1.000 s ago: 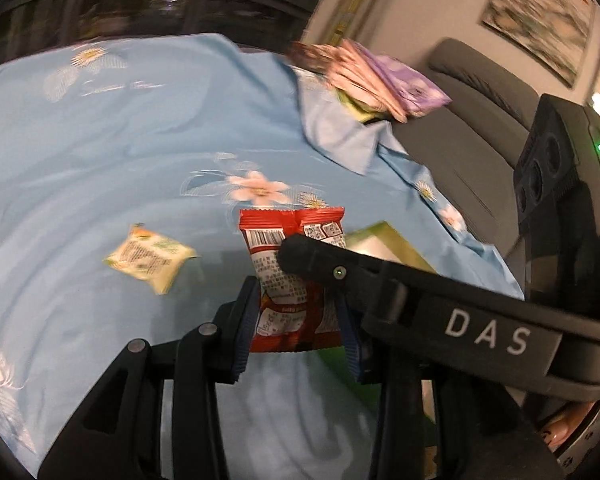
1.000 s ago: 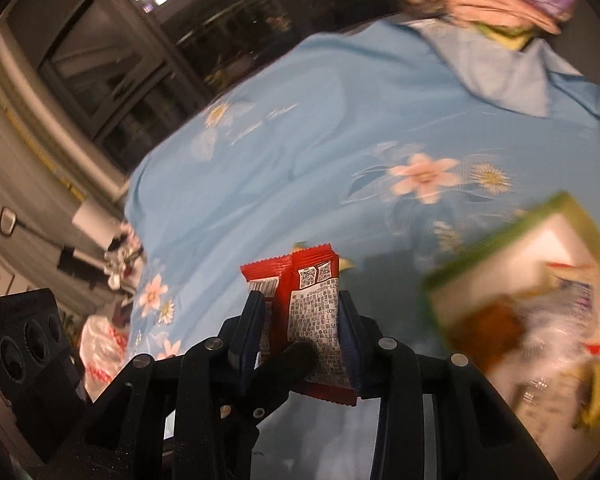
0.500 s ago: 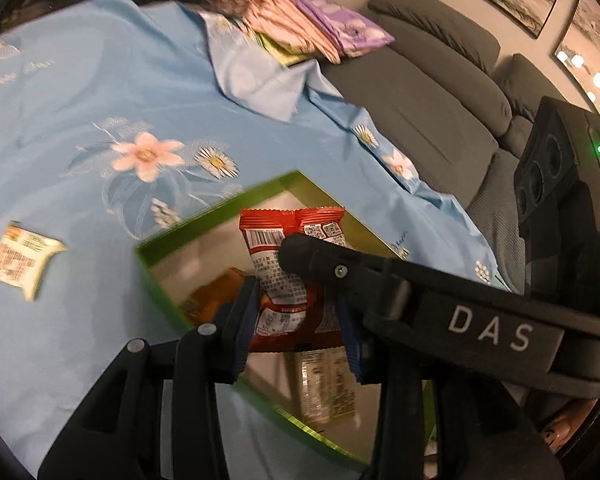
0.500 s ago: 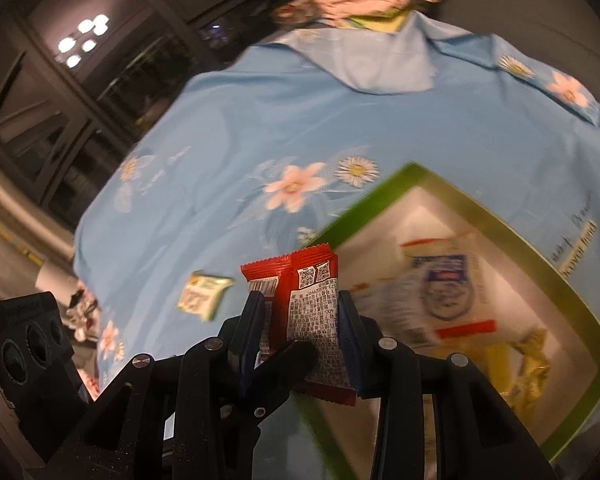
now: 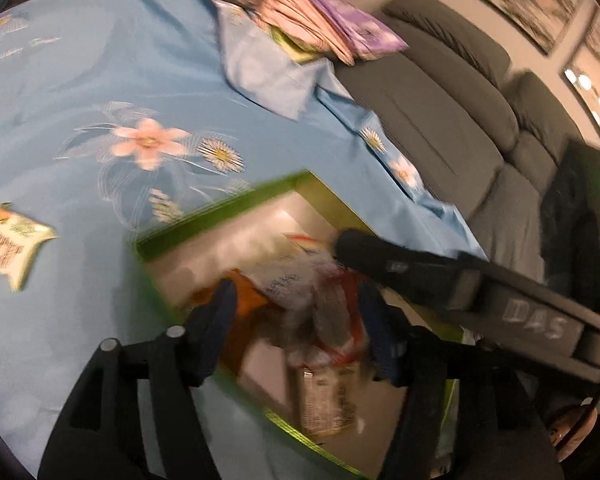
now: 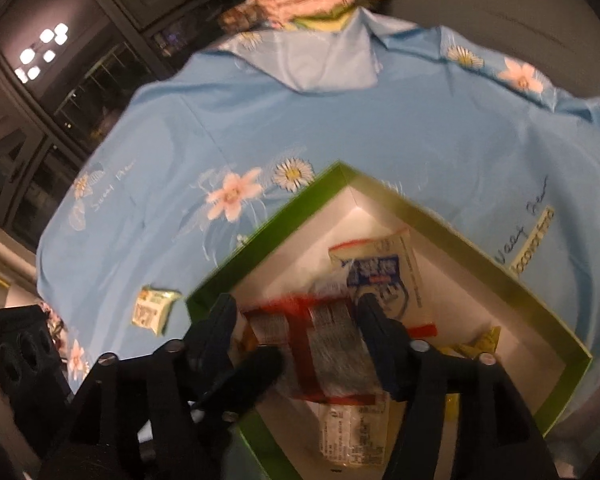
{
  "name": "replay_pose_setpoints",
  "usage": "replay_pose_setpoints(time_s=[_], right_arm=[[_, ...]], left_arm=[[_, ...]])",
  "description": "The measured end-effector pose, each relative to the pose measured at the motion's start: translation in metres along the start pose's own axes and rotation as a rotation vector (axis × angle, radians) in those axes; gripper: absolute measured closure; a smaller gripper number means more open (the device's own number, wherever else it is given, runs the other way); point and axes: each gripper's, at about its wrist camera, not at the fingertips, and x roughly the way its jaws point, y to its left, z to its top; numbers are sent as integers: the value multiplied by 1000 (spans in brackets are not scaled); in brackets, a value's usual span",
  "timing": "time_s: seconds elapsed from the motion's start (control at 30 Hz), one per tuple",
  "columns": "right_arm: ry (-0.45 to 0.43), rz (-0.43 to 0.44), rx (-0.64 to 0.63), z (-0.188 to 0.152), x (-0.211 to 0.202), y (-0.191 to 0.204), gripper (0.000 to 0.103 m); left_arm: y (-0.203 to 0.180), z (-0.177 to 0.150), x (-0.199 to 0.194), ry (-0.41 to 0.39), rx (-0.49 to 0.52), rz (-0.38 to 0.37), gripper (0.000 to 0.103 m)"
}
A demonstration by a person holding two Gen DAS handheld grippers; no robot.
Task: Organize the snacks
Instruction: 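Lower the red packet into the box and open the right gripper, then move the right gripper to the yellow-green packet and grasp it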
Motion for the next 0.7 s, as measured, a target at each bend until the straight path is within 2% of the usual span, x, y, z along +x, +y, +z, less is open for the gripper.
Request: replay_pose_setpoints(time_s=[0.13,0.27,0.37,0.47,0.57,0.7], right_arm=[[16,110,-55,7,5,24,32],[49,158,-143,14,26,63,32],[98,168,-197,17,54,95,32],[141,203,-275,19,85,132,32],[226,242,-329,19,122,166,32],[322,257,-424,13,172,204,32]], left_arm=[[37,10,-30,-74,-91,96,30],[90,16,-60,-162,-225,234,27],[126,16,-69,-175,-328,308,27],[161,14,-75,-195,-405,332,27],[194,9,-71,-176,-499,367,28],[219,2,-63,-157,-545,381,28]])
